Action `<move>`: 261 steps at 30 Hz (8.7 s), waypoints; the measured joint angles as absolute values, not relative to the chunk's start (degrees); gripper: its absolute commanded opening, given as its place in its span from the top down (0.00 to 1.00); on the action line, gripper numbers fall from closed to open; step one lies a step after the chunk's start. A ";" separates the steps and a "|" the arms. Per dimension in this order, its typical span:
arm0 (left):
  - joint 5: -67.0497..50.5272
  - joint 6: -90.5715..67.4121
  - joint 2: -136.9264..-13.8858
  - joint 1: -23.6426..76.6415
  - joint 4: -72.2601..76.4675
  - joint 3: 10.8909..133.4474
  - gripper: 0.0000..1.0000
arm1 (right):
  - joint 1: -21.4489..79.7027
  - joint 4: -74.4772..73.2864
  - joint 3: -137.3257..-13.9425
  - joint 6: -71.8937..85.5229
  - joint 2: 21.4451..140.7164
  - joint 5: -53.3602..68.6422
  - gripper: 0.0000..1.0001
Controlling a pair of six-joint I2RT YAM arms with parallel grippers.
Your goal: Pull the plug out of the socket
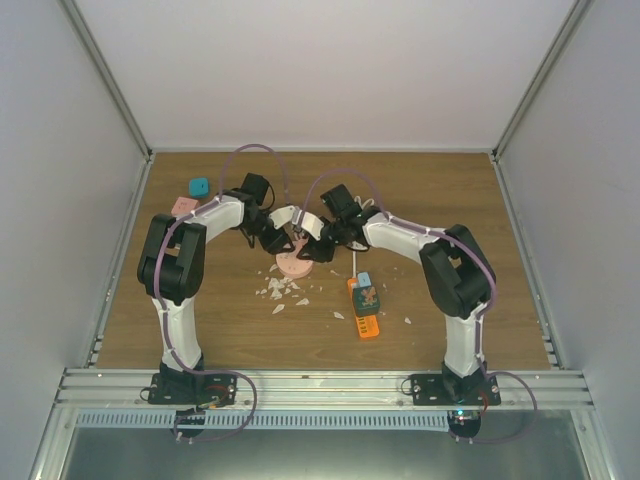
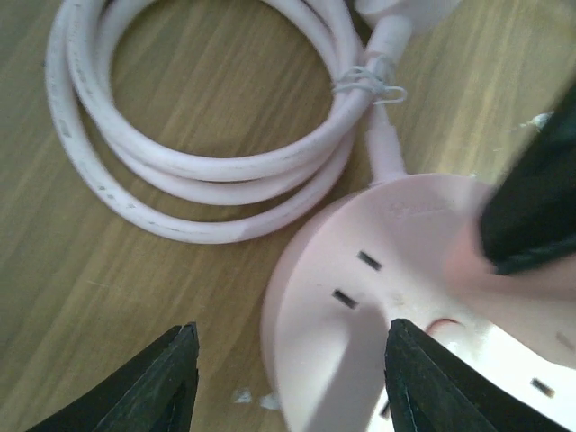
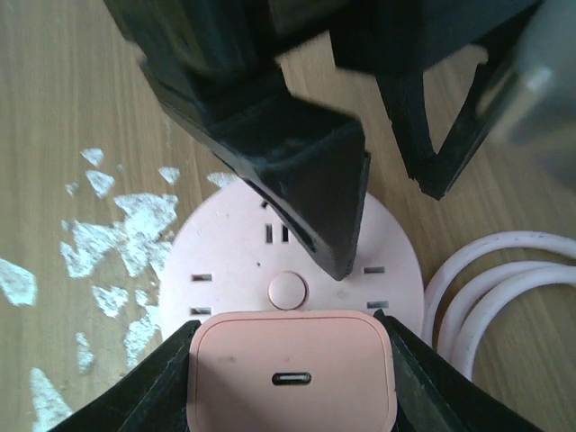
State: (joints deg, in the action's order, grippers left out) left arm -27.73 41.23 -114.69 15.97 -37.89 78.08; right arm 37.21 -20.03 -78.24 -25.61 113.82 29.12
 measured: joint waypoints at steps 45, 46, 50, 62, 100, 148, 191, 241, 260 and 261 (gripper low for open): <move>-47.22 40.47 -87.26 6.20 -29.93 71.88 0.21 | 23.51 -8.95 -78.32 1.15 101.01 49.23 0.87; -47.00 39.94 -86.19 7.01 -28.86 71.18 0.21 | 23.44 -8.29 -78.32 2.74 100.92 49.56 0.87; -44.23 37.15 -82.28 12.40 -23.49 68.34 0.21 | 23.40 -5.37 -78.32 8.03 100.90 51.07 0.86; -32.80 32.40 -81.14 22.37 -13.63 65.65 0.28 | 23.40 1.04 -76.73 16.73 99.94 54.96 0.83; -20.51 31.68 -82.21 27.38 -8.84 65.28 0.95 | 23.18 3.62 -75.53 20.67 98.41 56.90 0.17; -19.64 26.63 -106.89 -8.12 -28.91 68.51 0.87 | 22.96 -33.58 -95.39 -30.17 120.70 32.73 0.27; -18.17 30.63 -98.65 -8.67 -28.95 74.32 0.01 | 22.28 -26.46 -104.60 -30.83 134.93 13.91 0.51; -21.15 37.65 -98.74 3.31 -29.43 75.79 0.01 | -16.40 -23.49 -76.31 -58.37 115.37 9.65 0.40; -26.76 39.55 -93.76 4.51 -31.22 75.75 0.01 | -15.42 -43.11 -75.94 -79.05 97.30 29.93 0.01; -27.42 39.53 -93.19 4.51 -31.20 75.75 0.01 | -14.90 -44.16 -75.83 -80.73 96.31 31.18 0.00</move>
State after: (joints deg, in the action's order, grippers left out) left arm -27.42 39.53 -93.19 4.51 -31.20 75.75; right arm -14.90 -44.16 -75.83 -80.73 96.31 31.18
